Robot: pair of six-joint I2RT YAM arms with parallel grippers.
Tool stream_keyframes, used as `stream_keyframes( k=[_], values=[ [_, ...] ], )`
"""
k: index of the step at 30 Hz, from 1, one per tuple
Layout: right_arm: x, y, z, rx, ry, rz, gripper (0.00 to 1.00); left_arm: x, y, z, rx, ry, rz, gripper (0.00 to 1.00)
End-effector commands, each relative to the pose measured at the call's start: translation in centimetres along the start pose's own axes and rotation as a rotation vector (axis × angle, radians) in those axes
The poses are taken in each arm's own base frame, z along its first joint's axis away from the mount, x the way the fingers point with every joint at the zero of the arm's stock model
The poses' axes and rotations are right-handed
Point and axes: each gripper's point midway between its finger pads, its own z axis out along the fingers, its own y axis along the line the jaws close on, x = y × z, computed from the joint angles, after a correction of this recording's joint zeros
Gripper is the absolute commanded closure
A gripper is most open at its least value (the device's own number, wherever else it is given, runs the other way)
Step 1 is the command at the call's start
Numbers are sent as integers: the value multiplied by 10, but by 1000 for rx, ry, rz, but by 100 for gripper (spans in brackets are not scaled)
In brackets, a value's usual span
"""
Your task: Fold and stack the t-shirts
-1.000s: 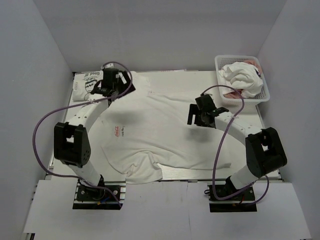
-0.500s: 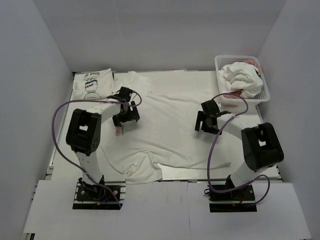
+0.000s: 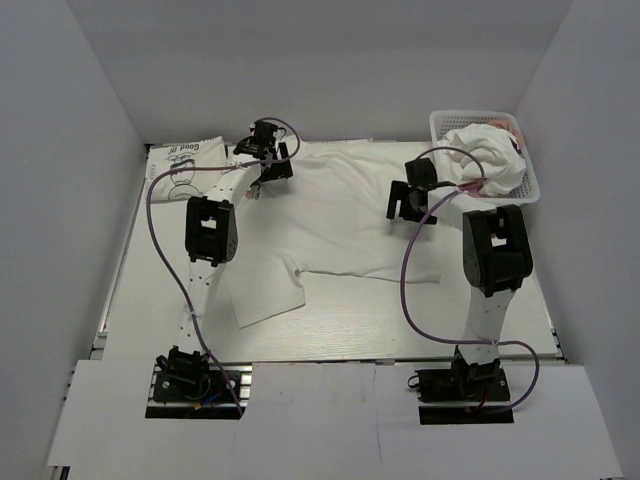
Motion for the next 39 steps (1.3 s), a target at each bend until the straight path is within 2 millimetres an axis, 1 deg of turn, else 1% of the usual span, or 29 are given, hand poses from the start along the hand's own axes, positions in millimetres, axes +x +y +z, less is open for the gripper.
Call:
stream_keyframes(
  k=[1, 2, 3, 4, 6, 7, 8, 9, 10, 11, 12, 13, 14, 15, 16, 18, 19, 20, 21, 22, 23, 24, 25, 28, 29, 32, 35, 38, 39],
  values=[
    [-35, 18, -25, -77, -83, -88, 9, -16, -13, -14, 101, -15, 37, 0],
    [-45, 20, -32, -89, -115, -95, 9, -20, -16, -19, 124, -36, 34, 0],
    [-49, 27, -40, -115, -134, -106, 9, -45, -21, -52, 158, -101, 37, 0],
    [-59, 31, -58, -135, -178, -107, 9, -53, -21, -68, 167, -126, 34, 0],
    [-59, 35, -80, -163, -224, -92, 9, -47, -14, -93, 161, -111, 36, 0],
    [-46, 30, -90, -163, -220, -70, 9, -65, -13, -134, 174, -164, 4, 0],
    [-50, 30, -108, -183, -258, -55, 9, -41, -6, -141, 144, -111, 9, 0],
    [-50, 31, -125, -203, -284, -9, 9, -32, -4, -157, 139, -103, 5, 0],
    [-20, 25, -117, -199, -223, 0, 9, 6, 11, -155, 106, -21, 0, 0],
    [-23, 22, -139, -216, -266, 27, 9, -1, 10, -200, 164, -76, -57, 0],
    [-15, 20, -142, -220, -255, 43, 9, 14, 13, -213, 191, -64, -80, 0],
    [19, 15, -132, -221, -177, 79, 9, 66, 30, -206, 166, 30, -96, 0],
    [26, 11, -135, -218, -173, 96, 9, 81, 35, -218, 178, 33, -146, 0],
    [27, 10, -154, -238, -207, 122, 9, 80, 38, -252, 229, -33, -185, 0],
    [54, 0, -145, -213, -155, 149, 9, 126, 55, -245, 191, 39, -211, 0],
    [59, -4, -164, -234, -203, 203, 9, 159, 61, -259, 222, 78, -279, 0],
    [86, -13, -154, -208, -156, 216, 9, 187, 70, -267, 236, 100, -290, 0],
    [85, -15, -163, -216, -191, 258, 9, 201, 66, -273, 282, 137, -306, 0],
    [93, -21, -165, -208, -200, 274, 9, 212, 65, -277, 301, 161, -338, 0],
    [100, -25, -167, -204, -205, 279, 9, 241, 69, -275, 297, 225, -347, 0],
    [104, -27, -166, -196, -197, 301, 9, 248, 67, -282, 334, 236, -365, 0],
    [106, -30, -167, -186, -201, 307, 9, 260, 69, -281, 331, 258, -377, 0],
    [112, -32, -168, -181, -193, 306, 9, 283, 79, -275, 286, 304, -394, 0],
    [115, -35, -168, -170, -181, 309, 9, 310, 96, -264, 189, 371, -391, 0],
    [117, -35, -167, -168, -172, 313, 9, 323, 109, -263, 118, 410, -374, 0],
    [123, -34, -164, -172, -149, 313, 9, 336, 113, -259, 65, 481, -360, 0],
    [126, -35, -161, -168, -137, 320, 9, 346, 118, -251, 39, 490, -377, 5],
    [129, -43, -157, -127, -132, 332, 9, 353, 120, -244, 28, 490, -366, 32],
    [133, -46, -155, -108, -122, 329, 9, 352, 113, -245, 61, 498, -372, 61]
  ],
)
